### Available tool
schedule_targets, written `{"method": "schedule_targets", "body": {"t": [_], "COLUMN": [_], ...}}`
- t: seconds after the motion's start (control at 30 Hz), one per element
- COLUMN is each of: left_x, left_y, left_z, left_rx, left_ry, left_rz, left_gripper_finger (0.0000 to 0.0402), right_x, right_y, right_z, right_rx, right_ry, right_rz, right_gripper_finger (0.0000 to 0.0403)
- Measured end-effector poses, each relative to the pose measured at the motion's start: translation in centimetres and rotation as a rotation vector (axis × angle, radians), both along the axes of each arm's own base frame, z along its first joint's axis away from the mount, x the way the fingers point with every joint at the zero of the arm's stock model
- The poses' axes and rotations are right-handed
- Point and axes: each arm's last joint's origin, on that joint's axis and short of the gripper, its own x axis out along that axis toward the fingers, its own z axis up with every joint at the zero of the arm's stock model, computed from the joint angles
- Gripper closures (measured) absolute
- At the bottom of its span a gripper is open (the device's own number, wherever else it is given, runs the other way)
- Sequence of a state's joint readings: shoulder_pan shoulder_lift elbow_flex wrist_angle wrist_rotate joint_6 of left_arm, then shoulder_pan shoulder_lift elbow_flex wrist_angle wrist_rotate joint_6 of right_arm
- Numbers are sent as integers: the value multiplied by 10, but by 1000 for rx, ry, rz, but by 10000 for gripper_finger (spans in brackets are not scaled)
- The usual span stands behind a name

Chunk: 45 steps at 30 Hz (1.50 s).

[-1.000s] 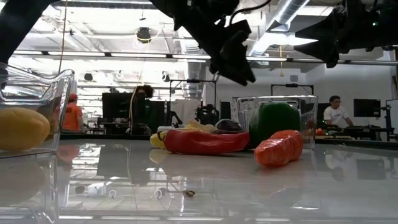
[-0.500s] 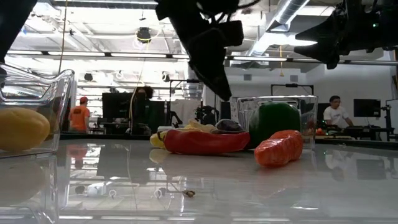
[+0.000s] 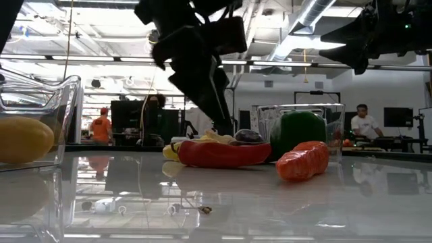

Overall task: Sort produce into baskets
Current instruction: Put the red chili pepper into the top transparent bin

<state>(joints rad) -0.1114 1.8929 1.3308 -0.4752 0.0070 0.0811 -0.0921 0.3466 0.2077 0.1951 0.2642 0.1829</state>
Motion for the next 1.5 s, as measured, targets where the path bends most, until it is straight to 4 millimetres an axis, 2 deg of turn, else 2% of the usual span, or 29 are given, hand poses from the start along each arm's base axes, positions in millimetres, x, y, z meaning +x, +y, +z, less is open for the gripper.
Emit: {"method": "schedule_targets", "body": {"t": [0.17,0.3,0.7,0.9,1.03,1.13,1.27,1.5], "left_x": [0,-1,-1,0,2,3,2,7], "left_y": [-25,-35,-29,-29,-28,-27,-20,5], "left_z": [-1,-13,-45,-46,-42,-41,-33,7], "left_rx": [101,163,214,243,258,250,224,195], "left_ry": [-40,-5,130,126,119,118,102,-76], "left_rz": [-95,-79,-1,15,19,31,75,147], "left_gripper_finger": [144,144,149,200,248,267,263,255], "right_x": [0,0,0,0,0,0,0,0], "right_y": [0,0,0,0,0,0,1,1], "right_z": [0,0,0,-1,-1,-1,-1,0], "right_rx": [3,12,18,19,19,19,19,18], "right_ry": [-2,-4,-2,6,4,4,4,0], "right_rz": [0,1,1,3,2,3,9,11], "right_gripper_finger": [147,147,147,147,147,147,147,147]}}
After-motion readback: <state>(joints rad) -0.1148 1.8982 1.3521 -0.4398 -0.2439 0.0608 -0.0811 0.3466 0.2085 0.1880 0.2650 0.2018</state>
